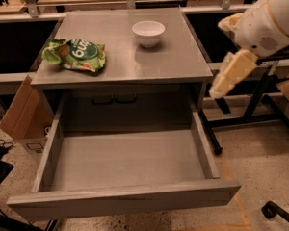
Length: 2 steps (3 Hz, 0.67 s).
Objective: Place green rice chip bag into top drawer
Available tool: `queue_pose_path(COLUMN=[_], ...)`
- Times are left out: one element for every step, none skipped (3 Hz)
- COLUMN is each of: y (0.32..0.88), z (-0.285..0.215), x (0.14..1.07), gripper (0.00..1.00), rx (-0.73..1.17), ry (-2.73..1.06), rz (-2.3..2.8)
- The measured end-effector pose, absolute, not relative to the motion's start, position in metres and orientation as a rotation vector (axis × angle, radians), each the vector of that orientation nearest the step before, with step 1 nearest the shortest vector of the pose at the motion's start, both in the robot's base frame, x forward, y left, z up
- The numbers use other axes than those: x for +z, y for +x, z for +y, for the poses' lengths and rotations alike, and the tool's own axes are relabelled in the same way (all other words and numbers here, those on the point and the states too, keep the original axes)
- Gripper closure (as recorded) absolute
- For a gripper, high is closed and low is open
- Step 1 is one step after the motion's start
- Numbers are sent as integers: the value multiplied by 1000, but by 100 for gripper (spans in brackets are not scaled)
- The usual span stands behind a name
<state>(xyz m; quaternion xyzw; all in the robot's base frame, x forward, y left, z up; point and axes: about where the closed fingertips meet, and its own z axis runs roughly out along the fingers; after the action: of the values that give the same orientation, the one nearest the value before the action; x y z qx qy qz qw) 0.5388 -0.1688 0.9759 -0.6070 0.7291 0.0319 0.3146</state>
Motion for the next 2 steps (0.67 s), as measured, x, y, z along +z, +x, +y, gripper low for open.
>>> queue_pose_path(y=[626,658], z=[-103,-41], x=[988,992], gripper=[0,0], rx=[226,283], ry=[-1473,-1405], rz=[1653,1565])
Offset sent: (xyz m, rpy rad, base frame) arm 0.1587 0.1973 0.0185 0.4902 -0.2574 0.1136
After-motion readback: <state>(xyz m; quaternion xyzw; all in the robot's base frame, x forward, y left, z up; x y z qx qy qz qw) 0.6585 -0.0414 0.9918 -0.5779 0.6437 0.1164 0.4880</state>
